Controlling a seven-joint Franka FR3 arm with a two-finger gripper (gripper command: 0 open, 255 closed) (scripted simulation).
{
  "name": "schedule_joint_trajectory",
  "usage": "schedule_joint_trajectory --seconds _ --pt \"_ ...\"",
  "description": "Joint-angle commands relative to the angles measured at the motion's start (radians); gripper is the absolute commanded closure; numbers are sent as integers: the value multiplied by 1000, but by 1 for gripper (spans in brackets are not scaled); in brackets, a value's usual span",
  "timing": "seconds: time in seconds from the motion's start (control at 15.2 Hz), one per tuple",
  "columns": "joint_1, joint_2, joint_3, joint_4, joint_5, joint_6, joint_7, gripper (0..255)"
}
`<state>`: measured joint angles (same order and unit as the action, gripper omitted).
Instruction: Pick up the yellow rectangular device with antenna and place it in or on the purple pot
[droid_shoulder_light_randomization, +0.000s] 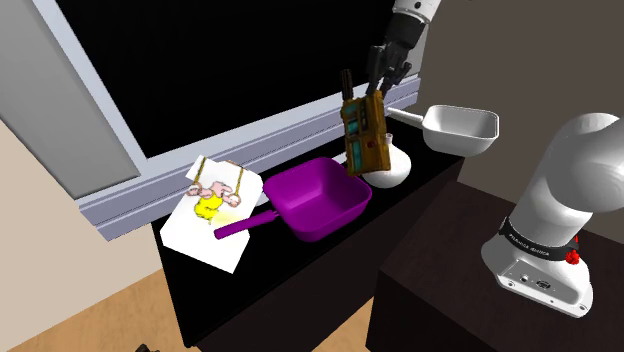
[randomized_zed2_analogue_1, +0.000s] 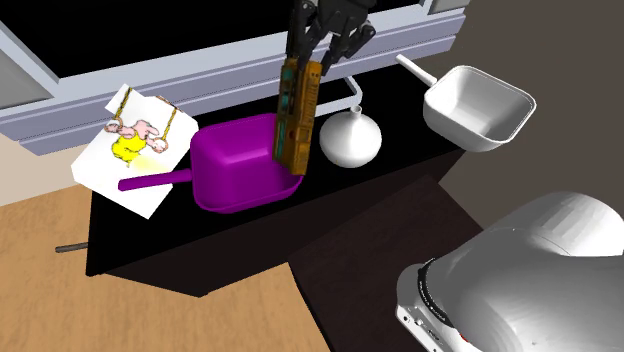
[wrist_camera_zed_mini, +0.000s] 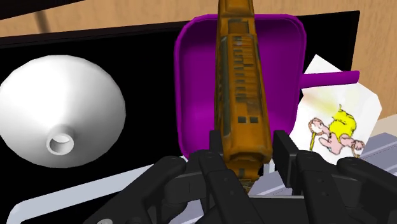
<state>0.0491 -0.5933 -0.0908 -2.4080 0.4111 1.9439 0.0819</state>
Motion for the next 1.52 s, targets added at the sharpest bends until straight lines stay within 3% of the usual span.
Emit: schedule_joint_trajectory --seconds 0.0,0.53,1.06,1.45 --pt "20 24 38 22 20 22 43 255" --pt "88 133 191 128 66 103 219 255" --pt "131 290 328 295 48 166 396 255" --pt "138 299 333 225 68 241 367 255"
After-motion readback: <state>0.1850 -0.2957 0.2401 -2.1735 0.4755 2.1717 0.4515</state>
